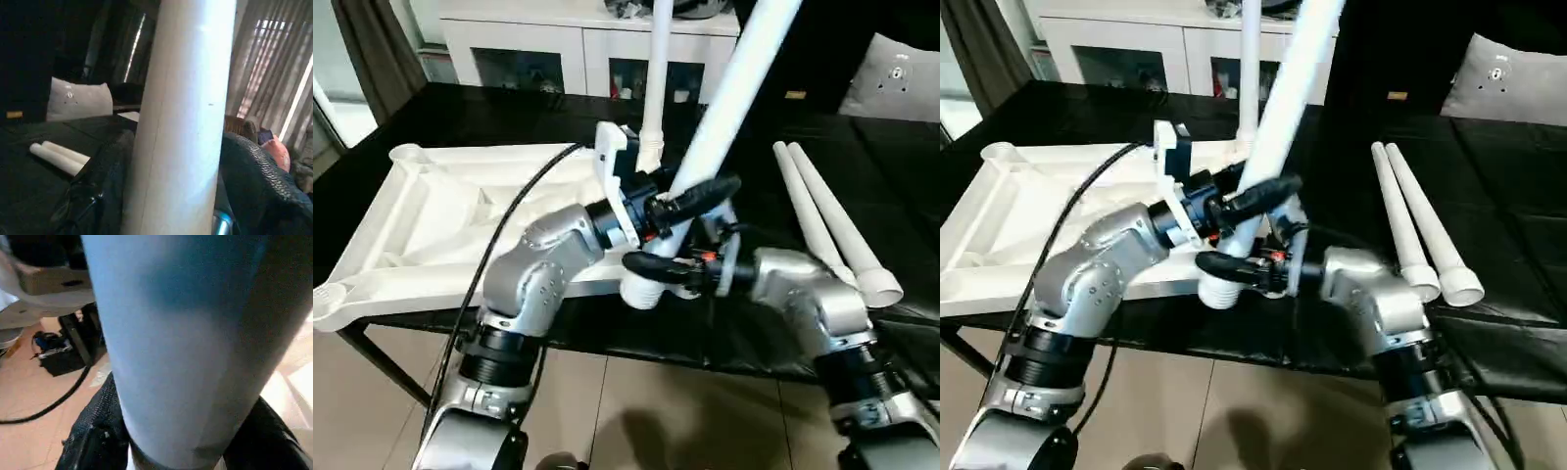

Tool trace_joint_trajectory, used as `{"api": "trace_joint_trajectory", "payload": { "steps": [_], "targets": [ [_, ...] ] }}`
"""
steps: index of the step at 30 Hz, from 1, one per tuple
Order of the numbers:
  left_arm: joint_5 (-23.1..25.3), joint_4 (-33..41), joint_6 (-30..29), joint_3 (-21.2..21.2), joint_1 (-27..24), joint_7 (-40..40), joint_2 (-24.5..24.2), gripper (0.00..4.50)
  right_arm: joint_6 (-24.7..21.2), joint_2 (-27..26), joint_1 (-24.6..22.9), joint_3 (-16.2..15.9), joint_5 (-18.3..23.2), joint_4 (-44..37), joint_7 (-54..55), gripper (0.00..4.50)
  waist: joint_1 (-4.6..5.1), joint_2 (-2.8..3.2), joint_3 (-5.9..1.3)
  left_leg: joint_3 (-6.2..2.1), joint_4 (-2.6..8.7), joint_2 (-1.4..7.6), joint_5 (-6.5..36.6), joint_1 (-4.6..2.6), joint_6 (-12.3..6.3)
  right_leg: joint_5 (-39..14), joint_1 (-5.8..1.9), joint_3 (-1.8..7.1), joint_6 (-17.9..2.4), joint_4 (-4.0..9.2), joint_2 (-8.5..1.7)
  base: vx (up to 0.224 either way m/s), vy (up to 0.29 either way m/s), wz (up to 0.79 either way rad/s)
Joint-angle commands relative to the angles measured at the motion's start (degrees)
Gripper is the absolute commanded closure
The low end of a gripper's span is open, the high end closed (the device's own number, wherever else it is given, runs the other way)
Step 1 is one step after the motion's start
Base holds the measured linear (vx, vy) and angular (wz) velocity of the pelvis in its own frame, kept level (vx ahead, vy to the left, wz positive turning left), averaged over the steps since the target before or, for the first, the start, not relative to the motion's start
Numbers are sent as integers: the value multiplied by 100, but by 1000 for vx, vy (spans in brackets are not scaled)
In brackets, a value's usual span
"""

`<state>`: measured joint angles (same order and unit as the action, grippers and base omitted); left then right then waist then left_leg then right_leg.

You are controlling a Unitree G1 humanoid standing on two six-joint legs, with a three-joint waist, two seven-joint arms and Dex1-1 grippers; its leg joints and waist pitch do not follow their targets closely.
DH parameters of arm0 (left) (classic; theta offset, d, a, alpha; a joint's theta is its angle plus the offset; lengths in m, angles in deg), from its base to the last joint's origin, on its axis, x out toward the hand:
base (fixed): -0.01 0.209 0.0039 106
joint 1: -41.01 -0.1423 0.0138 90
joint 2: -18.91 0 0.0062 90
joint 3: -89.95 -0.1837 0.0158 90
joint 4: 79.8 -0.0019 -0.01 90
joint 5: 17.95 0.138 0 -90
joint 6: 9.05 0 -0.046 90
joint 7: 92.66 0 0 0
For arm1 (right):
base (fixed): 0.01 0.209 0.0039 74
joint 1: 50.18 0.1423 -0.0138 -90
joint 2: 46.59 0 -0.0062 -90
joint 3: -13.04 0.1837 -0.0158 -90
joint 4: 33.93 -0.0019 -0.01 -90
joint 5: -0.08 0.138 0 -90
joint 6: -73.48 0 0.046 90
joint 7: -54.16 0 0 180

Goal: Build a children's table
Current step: Pick table leg

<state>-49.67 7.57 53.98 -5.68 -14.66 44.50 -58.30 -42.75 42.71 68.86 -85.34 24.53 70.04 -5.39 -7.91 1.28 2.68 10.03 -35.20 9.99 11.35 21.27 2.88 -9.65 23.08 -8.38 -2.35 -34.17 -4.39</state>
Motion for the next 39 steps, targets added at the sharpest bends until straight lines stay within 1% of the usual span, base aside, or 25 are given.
{"api": "trace_joint_trajectory", "payload": {
  "steps": [1, 6, 7, 11, 14, 17, 18, 19, 20, 21, 23, 25, 26, 27, 28, 29, 30, 31, 32, 34, 35, 36, 37, 38, 39],
  "targets": [
    [-209, 540, -45, -372, 67, -206, 213, 159, -114, -63, 22, -2, -167, 201, 350, 259, 38, -109, -429, -136, 367, 396, 345, -32, -445, -1354, -383, 442, -615, 391, -545, 0, 0, 0],
    [-421, 761, -148, -291, -36, -227, 281, 159, 136, -166, -14, 70, -279, 280, 536, 259, 41, -98, -431, -131, 362, 393, 330, -28, -447, -1267, -386, 446, -647, 382, -546, 0, 0, 0],
    [-515, 810, -177, -200, -62, -195, 316, 159, 263, -201, -22, 117, -324, 328, 665, 259, 41, -85, -432, -132, 362, 393, 335, -27, -446, -1257, -383, 445, -655, 381, -544, 0, 0, 0],
    [-698, 887, -222, 83, -109, 4, 379, 159, 450, -328, -26, 373, -287, 350, 1040, 259, 55, -99, -426, -131, 369, 398, 406, -30, -410, -1292, -387, 448, -683, 382, -552, 0, 0, 0],
    [-557, 922, -166, 169, -186, 176, 321, 159, 437, -417, -83, 528, -242, 213, 1306, 259, 71, -93, -422, -140, 381, 406, 391, -42, -408, -1333, -378, 451, -624, 393, -537, 0, 0, 0],
    [-387, 980, -142, 317, -351, 460, 257, 159, 391, -567, -282, 708, -29, -216, 1487, 259, 59, -93, -428, -134, 381, 407, 326, -45, -383, -1254, -381, 465, -658, 377, -543, 0, 0, 0],
    [-387, 980, -142, 317, -351, 460, 257, 159, 391, -567, -282, 708, -29, -216, 1487, 260, 60, -99, -425, -133, 381, 403, 321, -36, -399, -1191, -381, 465, -651, 371, -535, 0, 0, 0],
    [-348, 1016, -195, 434, -455, 642, 207, 159, 419, -652, -442, 778, 72, -463, 1587, 260, 62, -75, -424, -131, 379, 387, 365, -27, -407, -1220, -389, 456, -618, 383, -532, 0, 0, 0],
    [-341, 1025, -218, 466, -483, 697, 191, 159, 431, -673, -484, 795, 95, -521, 1621, 260, 70, -84, -418, -133, 382, 392, 396, -26, -406, -1245, -387, 457, -583, 395, -533, 0, 0, 0],
    [-347, 1003, -300, 573, -561, 809, 132, 159, 451, -710, -579, 855, 132, -647, 1726, 260, 86, -60, -418, -141, 389, 384, 471, -22, -386, -1312, -398, 446, -548, 399, -535, 0, 0, 0],
    [-301, 969, -316, 731, -674, 955, 54, 159, 485, -721, -716, 898, 139, -831, 1849, 260, 146, -59, -405, -153, 404, 374, 581, -18, -332, -1451, -401, 426, -452, 430, -516, 0, 0, 0],
    [-197, 952, -377, 905, -772, 1210, -37, 159, 500, -747, -849, 967, 149, -1009, 2003, 260, 194, -31, -397, -153, 409, 358, 709, -32, -281, -1670, -389, 415, -363, 471, -508, 0, 0, 0],
    [-59, 943, -459, 1099, -881, 1452, -199, 159, 567, -795, -979, 1080, 58, -1164, 2299, 260, 200, -32, -386, -154, 419, 365, 752, -38, -258, -1735, -377, 414, -335, 485, -498, 0, 0, 0],
    [-25, 946, -478, 1148, -914, 1505, -245, 159, 589, -811, -1014, 1107, 25, -1204, 2384, 260, 220, -42, -378, -156, 427, 357, 819, -48, -236, -1870, -370, 406, -284, 499, -496, 0, 0, 0],
    [130, 992, -401, 1158, -1018, 1561, -355, 159, 595, -827, -1075, 1117, -131, -1281, 2588, 260, 223, -42, -381, -169, 435, 356, 811, -51, -203, -1927, -368, 405, -218, 510, -496, 0, 0, 0],
    [130, 992, -401, 1158, -1018, 1561, -355, 159, 595, -827, -1075, 1117, -131, -1281, 2588, 260, 233, -38, -388, -165, 429, 350, 791, -50, -190, -1902, -370, 407, -212, 499, -498, 0, 0, 0],
    [598, 1123, -112, 1111, -1304, 1731, -575, 159, 497, -864, -1220, 1114, -446, -1450, 3061, 260, 237, -33, -377, -190, 446, 367, 763, -45, -173, -1882, -361, 409, -201, 501, -493, 0, 0, 0],
    [896, 1154, 64, 1127, -1478, 1944, -652, 159, 395, -877, -1306, 1095, -625, -1537, 3332, 260, 272, -29, -371, -188, 456, 366, 772, -36, -143, -1834, -361, 411, -175, 491, -480, 0, 0, 0],
    [1072, 1171, 168, 1145, -1586, 2089, -686, 159, 325, -885, -1363, 1079, -725, -1592, 3488, 260, 277, -30, -374, -175, 448, 359, 821, -57, -134, -1872, -349, 413, -161, 502, -484, 0, 0, 0],
    [1202, 1236, 161, 1264, -1803, 2420, -679, 159, 128, -900, -1488, 1038, -815, -1696, 3730, 260, 283, -33, -371, -173, 456, 356, 929, -69, -119, -1933, -350, 418, -198, 508, -489, 0, 0, 0],
    [1278, 1322, 183, 1388, -1954, 2627, -637, 159, 35, -925, -1573, 1041, -790, -1783, 3791, 260, 278, -90, -367, -164, 455, 357, 952, -65, -144, -1949, -349, 421, -202, 518, -496, 0, 0, 0],
    [1335, 1382, 205, 1474, -2057, 2769, -606, 159, -26, -944, -1630, 1046, -769, -1842, 3827, 260, 263, -51, -366, -179, 461, 370, 956, -54, -157, -1939, -357, 423, -233, 500, -513, 0, 0, 0],
    [1436, 1535, 181, 1583, -2260, 3022, -583, 159, 138, -972, -1728, 1058, -828, -1983, 3914, 260, 267, -101, -353, -168, 459, 361, 986, -41, -182, -2013, -352, 421, -194, 514, -517, 0, 0, 0],
    [1436, 1535, 181, 1583, -2260, 3022, -583, 159, 138, -972, -1728, 1058, -828, -1983, 3914, 260, 258, -90, -354, -162, 456, 354, 988, -46, -184, -2066, -347, 424, -167, 527, -520, 0, 0, 0],
    [1521, 1671, 144, 1569, -2437, 3071, -628, 159, 93, -993, -1737, 1064, -938, -2078, 4107, 260, 265, -134, -348, -161, 460, 353, 985, -41, -192, -2121, -343, 423, -129, 538, -516, 0, 0, 0]
  ]
}}
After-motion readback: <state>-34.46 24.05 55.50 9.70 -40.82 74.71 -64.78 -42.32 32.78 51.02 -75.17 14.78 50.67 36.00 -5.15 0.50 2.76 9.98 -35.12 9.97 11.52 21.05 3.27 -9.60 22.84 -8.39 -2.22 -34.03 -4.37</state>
